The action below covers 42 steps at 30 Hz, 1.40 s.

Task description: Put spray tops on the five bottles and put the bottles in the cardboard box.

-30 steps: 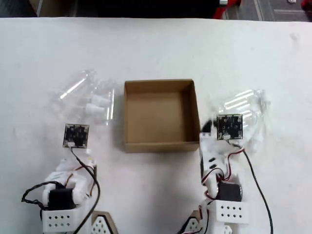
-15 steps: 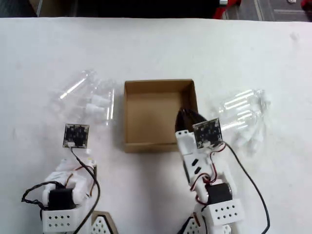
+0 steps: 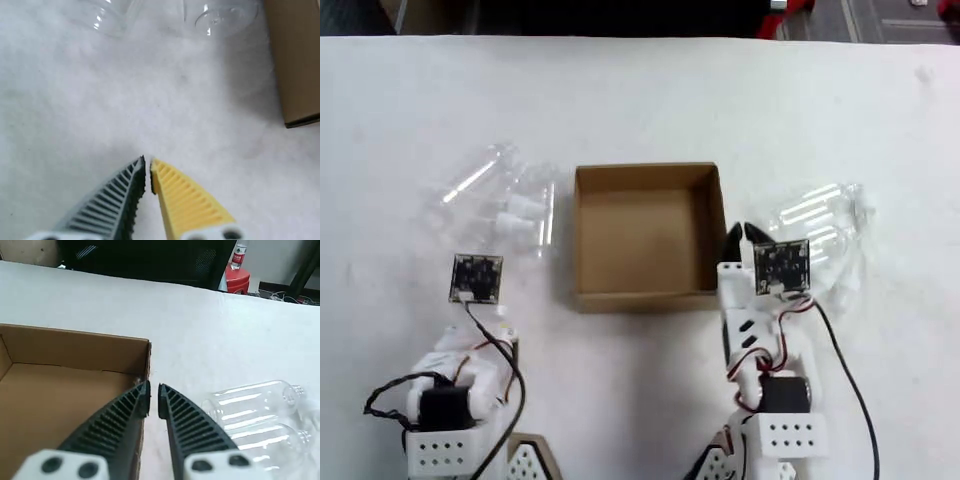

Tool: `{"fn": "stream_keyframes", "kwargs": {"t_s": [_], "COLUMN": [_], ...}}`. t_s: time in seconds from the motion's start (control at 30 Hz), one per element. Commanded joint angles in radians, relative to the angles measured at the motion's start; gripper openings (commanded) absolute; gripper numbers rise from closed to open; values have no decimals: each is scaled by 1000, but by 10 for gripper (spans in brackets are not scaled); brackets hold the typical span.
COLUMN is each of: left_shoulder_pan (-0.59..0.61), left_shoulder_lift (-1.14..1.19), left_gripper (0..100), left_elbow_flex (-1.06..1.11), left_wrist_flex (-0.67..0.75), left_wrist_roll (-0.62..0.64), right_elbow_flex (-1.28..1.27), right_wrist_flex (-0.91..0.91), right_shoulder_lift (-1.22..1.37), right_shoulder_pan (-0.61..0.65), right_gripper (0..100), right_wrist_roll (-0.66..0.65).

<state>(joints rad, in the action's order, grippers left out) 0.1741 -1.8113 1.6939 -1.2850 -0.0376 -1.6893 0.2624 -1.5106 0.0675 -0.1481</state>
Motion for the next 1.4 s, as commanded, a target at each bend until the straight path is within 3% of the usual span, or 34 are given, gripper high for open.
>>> {"fn": "stream_keyframes", "kwargs": {"t_s": [0.0,0.73,1.0,1.37], "left_shoulder_pan": [5,4,10,2], "left_shoulder_lift": [-12,-12,-12,-12], "left_gripper": [24,24,24,24], "left_elbow_flex": [-3,-3,-3,-3], "left_wrist_flex": [-3,-3,301,370], "left_wrist_roll": [8,12,6,8], "right_elbow_flex": [-6,-6,-6,-6], "right_wrist_flex": [2,36,58,54], "right_shoulder_lift": [-2,-2,-2,-2], "right_shoulder_pan": [-8,-7,-5,-7], "right_gripper": [18,18,18,18], "right_wrist_roll": [-14,-14,-14,-14]}}
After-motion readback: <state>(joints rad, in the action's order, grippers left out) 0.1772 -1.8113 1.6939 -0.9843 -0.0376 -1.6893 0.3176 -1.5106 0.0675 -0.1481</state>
